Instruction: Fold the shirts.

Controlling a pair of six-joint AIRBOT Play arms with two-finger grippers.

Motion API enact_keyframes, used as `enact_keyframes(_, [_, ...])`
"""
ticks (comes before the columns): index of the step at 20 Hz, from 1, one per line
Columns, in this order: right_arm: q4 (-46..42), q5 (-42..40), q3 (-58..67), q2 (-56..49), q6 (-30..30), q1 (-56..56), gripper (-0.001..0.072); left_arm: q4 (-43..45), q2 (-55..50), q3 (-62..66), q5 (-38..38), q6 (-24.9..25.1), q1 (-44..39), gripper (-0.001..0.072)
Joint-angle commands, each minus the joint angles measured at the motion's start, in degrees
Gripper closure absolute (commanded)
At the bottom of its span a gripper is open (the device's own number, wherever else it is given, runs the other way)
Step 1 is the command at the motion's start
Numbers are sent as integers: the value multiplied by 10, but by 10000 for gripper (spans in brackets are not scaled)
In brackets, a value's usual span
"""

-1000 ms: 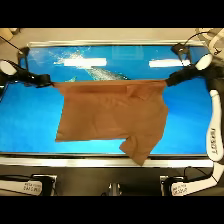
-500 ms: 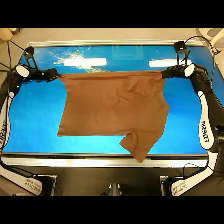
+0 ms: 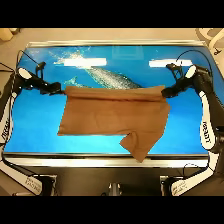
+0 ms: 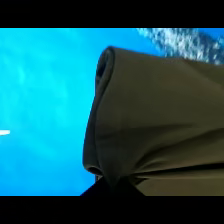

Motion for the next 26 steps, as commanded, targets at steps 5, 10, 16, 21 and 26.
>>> enact_keyframes(5, [18,46,-30,-12,39,2,690,10,-23,1,-117,-16,-11,684])
enact_keyframes(10, [24,37,-30,-11,39,1,516,10,-23,1,-157,-21,-12,389])
enact_keyframes(16, [10,160,-39,64,-18,-48,247,11,27,-3,-239,-26,41,181])
enact_keyframes(21, [10,118,-290,198,-50,-87,284,10,174,-275,-159,-6,70,181])
enact_keyframes(26, [18,76,-401,286,-54,-87,311,-17,238,-461,-58,0,69,181])
